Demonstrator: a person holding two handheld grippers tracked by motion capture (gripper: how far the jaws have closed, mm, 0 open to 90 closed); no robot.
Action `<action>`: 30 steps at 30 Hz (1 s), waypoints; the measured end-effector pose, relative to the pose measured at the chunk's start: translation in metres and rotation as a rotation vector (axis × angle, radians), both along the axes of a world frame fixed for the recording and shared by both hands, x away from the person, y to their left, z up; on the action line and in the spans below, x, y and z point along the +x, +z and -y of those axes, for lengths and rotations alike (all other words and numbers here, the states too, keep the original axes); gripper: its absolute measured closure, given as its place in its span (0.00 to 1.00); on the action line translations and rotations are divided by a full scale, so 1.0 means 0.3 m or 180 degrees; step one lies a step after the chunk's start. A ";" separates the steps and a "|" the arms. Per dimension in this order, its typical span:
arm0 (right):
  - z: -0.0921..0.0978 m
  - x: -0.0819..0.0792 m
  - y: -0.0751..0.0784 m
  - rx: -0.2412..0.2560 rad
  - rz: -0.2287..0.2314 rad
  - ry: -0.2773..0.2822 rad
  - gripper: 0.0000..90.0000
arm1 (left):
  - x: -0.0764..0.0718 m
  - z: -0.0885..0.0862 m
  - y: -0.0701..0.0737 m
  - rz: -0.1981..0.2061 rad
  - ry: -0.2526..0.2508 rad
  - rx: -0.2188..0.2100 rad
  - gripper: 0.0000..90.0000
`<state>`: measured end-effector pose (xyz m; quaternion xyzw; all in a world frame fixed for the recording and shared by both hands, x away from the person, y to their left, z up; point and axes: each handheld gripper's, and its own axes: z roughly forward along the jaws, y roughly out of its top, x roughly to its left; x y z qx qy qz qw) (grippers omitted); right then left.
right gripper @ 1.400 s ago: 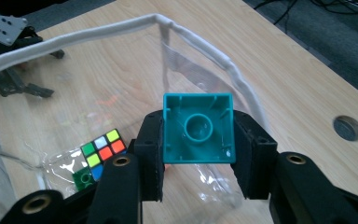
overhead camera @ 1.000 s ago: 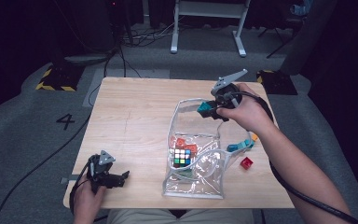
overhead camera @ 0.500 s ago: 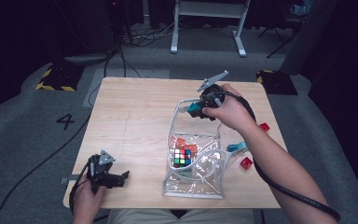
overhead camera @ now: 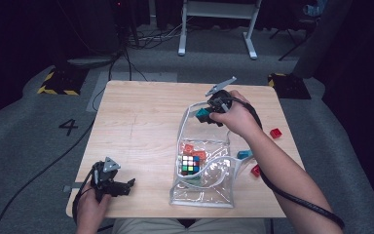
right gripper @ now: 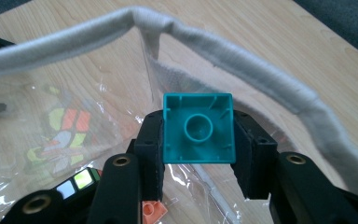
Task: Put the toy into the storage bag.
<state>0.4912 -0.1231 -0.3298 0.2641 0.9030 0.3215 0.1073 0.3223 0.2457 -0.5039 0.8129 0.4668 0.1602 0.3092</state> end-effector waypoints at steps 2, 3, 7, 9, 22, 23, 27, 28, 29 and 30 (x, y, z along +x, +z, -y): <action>-0.005 0.000 -0.016 -0.0019 -0.0019 0.0021 0.66 | 0.000 0.000 0.000 0.0001 0.0001 0.0000 0.00; -0.008 0.002 -0.025 -0.0038 -0.0004 0.0039 0.66 | 0.000 0.000 0.000 0.0000 0.0000 0.0000 0.00; -0.022 0.000 -0.056 -0.0108 -0.0058 0.0048 0.66 | 0.000 0.000 0.000 0.0001 0.0003 -0.0005 0.00; -0.028 -0.001 -0.073 -0.0127 -0.0077 0.0056 0.66 | 0.000 0.000 0.000 0.0000 0.0001 -0.0001 0.00; -0.046 0.000 -0.141 -0.0416 -0.0145 0.0108 0.66 | 0.000 0.000 0.000 0.0001 0.0000 -0.0001 0.00; -0.046 0.000 -0.146 -0.0407 -0.0159 0.0112 0.66 | 0.000 0.000 0.000 0.0002 0.0005 -0.0009 0.00; -0.045 0.000 -0.158 -0.0493 -0.0158 0.0116 0.66 | 0.000 0.000 0.000 0.0002 0.0004 -0.0009 0.00; -0.044 0.000 -0.161 -0.0512 -0.0153 0.0120 0.66 | 0.000 0.000 0.000 0.0002 0.0005 -0.0010 0.00; -0.045 -0.001 -0.164 -0.0525 -0.0174 0.0114 0.66 | 0.000 0.000 0.000 0.0002 0.0003 -0.0008 0.00; -0.044 0.000 -0.168 -0.0528 -0.0176 0.0119 0.66 | 0.000 0.000 0.000 0.0001 0.0004 -0.0009 0.00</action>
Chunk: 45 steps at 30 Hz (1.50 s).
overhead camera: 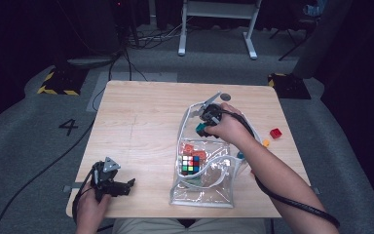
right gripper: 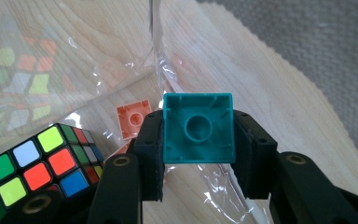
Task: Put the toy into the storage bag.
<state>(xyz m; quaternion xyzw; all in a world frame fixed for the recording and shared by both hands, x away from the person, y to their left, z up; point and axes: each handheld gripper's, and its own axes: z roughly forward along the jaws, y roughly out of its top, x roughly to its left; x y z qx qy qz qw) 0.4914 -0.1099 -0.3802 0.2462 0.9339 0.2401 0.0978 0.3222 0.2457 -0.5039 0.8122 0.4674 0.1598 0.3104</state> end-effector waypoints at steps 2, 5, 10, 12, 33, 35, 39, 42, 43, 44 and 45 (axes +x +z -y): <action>0.001 0.001 -0.005 -0.0029 -0.0008 0.0007 0.66 | 0.000 0.000 0.000 0.0001 0.0001 0.0001 0.00; 0.001 0.001 -0.012 -0.0066 -0.0053 -0.0010 0.66 | 0.000 0.000 0.000 0.0001 0.0001 0.0000 0.00; -0.002 -0.001 -0.028 -0.0205 -0.0121 0.0011 0.66 | 0.000 0.000 0.000 -0.0001 0.0000 -0.0001 0.00; -0.005 -0.001 -0.031 -0.0231 -0.0151 0.0003 0.66 | 0.000 0.000 0.000 0.0000 0.0000 0.0000 0.00; 0.005 -0.022 0.026 0.0081 -0.0082 -0.0016 0.48 | 0.000 0.000 0.000 0.0000 -0.0003 0.0006 0.00; 0.011 -0.028 0.051 0.0122 -0.0046 -0.0005 0.48 | 0.000 0.000 0.000 -0.0001 -0.0003 0.0006 0.00; 0.035 -0.040 0.109 0.0293 0.0024 -0.0001 0.47 | 0.000 0.000 0.000 -0.0002 -0.0004 0.0007 0.00; 0.062 -0.045 0.151 0.0393 0.0078 -0.0038 0.46 | 0.000 0.000 0.000 -0.0001 -0.0003 0.0007 0.00; 0.073 -0.047 0.164 0.0433 0.0083 -0.0081 0.45 | 0.000 0.000 0.000 -0.0002 -0.0004 0.0006 0.00; 0.086 -0.046 0.178 0.0434 0.0114 -0.0092 0.45 | 0.000 0.000 0.000 -0.0002 -0.0004 0.0005 0.00; 0.099 -0.047 0.190 0.0474 0.0117 -0.0114 0.45 | 0.000 0.000 0.000 -0.0002 -0.0005 0.0007 0.00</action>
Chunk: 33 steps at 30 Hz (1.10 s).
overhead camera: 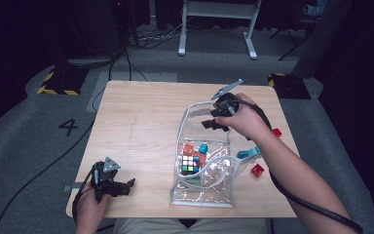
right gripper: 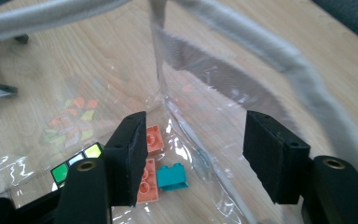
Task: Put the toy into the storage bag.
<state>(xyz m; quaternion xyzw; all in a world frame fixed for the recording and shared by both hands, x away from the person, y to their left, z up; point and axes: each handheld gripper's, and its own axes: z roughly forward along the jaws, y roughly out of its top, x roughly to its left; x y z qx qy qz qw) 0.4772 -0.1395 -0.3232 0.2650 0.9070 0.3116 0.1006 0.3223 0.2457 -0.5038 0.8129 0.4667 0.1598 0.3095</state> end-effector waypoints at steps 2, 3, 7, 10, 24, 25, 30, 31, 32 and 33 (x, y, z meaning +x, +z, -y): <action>0.026 -0.003 0.023 0.0068 0.0028 -0.0073 0.45 | 0.000 0.000 0.000 0.0000 0.0001 0.0001 0.00; 0.042 -0.002 0.033 0.0099 0.0048 -0.0080 0.44 | 0.000 0.000 0.000 0.0000 0.0001 0.0000 0.00; 0.111 -0.005 0.075 0.0237 0.0092 -0.0218 0.44 | 0.000 0.000 0.000 0.0000 0.0001 0.0002 0.00; 0.171 -0.004 0.102 0.0346 0.0131 -0.0367 0.43 | 0.000 0.000 0.000 0.0000 0.0001 0.0001 0.00; 0.469 0.031 0.112 0.0491 0.0267 -0.1018 0.43 | 0.000 0.000 0.000 0.0001 0.0000 0.0000 0.00; 0.484 0.033 0.109 0.0502 0.0262 -0.1045 0.43 | 0.000 -0.001 0.001 -0.0012 -0.0008 -0.0001 0.00; 0.578 0.049 0.091 0.0506 0.0276 -0.1227 0.43 | 0.000 -0.001 0.001 -0.0011 -0.0007 -0.0002 0.00; 0.595 0.052 0.088 0.0501 0.0288 -0.1254 0.43 | 0.000 -0.001 0.001 -0.0011 -0.0007 -0.0002 0.00; 0.611 0.055 0.086 0.0499 0.0297 -0.1288 0.43 | 0.000 -0.001 0.001 -0.0011 -0.0007 -0.0003 0.00; 0.626 0.057 0.084 0.0494 0.0301 -0.1313 0.43 | 0.000 -0.001 0.001 -0.0010 -0.0006 -0.0004 0.00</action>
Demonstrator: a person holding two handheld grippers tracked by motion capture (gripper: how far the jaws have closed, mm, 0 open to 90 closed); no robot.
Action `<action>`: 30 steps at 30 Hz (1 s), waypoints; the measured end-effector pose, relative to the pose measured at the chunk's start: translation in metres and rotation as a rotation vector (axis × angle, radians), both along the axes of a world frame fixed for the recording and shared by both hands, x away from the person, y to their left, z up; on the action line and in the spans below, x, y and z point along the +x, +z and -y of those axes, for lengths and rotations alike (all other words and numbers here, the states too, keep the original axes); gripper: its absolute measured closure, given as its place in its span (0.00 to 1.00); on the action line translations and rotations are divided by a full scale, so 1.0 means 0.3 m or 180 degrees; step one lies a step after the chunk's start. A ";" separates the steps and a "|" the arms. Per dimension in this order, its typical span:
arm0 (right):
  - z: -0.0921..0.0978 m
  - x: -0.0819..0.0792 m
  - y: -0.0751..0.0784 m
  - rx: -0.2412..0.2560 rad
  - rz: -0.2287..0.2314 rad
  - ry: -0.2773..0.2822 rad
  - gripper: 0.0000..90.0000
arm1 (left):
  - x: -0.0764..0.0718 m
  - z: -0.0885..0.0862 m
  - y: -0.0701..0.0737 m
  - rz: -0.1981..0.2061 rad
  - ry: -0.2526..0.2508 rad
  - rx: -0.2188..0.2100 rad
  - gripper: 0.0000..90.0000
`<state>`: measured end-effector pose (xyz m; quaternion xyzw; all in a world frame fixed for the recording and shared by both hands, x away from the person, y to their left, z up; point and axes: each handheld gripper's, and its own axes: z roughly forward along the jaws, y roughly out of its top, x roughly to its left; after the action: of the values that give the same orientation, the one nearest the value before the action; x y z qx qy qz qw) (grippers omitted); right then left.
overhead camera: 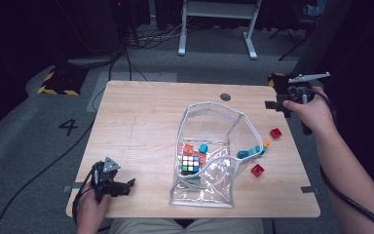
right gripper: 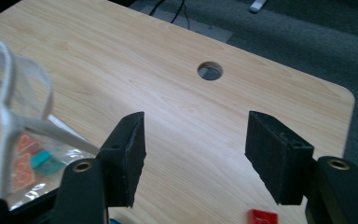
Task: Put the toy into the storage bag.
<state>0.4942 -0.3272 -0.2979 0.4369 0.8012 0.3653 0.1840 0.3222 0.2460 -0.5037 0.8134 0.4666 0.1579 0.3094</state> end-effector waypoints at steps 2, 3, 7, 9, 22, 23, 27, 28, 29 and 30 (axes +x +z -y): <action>0.028 0.006 -0.006 -0.0032 0.0008 -0.0043 0.43 | 0.000 0.000 -0.001 0.0004 -0.0004 -0.0010 0.00; 0.035 0.007 -0.008 -0.0037 0.0003 -0.0059 0.43 | -0.002 -0.001 -0.002 0.0011 -0.0004 -0.0010 0.00; 0.069 0.017 -0.040 -0.0049 0.0015 -0.0125 0.43 | -0.007 -0.006 -0.003 0.0016 -0.0019 -0.0028 0.00; 0.080 0.024 -0.065 -0.0074 0.0009 -0.0160 0.43 | -0.007 -0.005 -0.002 0.0018 -0.0007 -0.0020 0.00; 0.159 0.071 -0.275 -0.0093 -0.0091 -0.0322 0.43 | -0.007 -0.005 -0.003 0.0023 -0.0007 -0.0024 0.00; 0.169 0.073 -0.301 -0.0075 -0.0114 -0.0358 0.43 | -0.007 -0.005 -0.003 0.0022 -0.0008 -0.0023 0.00; 0.192 0.078 -0.354 -0.0061 -0.0150 -0.0434 0.43 | -0.007 -0.006 -0.003 0.0015 -0.0015 -0.0026 0.00; 0.197 0.078 -0.365 -0.0060 -0.0157 -0.0446 0.43 | -0.007 -0.005 -0.003 0.0020 -0.0015 -0.0027 0.00; 0.201 0.079 -0.376 -0.0058 -0.0163 -0.0454 0.43 | -0.007 -0.005 -0.003 0.0021 -0.0005 -0.0022 0.00; 0.205 0.080 -0.386 -0.0062 -0.0168 -0.0466 0.43 | -0.007 -0.005 -0.003 0.0021 -0.0004 -0.0022 0.00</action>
<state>0.5183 -0.3888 -0.4137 0.5019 0.7751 0.3314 0.1933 0.3200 0.2476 -0.5045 0.8122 0.4655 0.1588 0.3139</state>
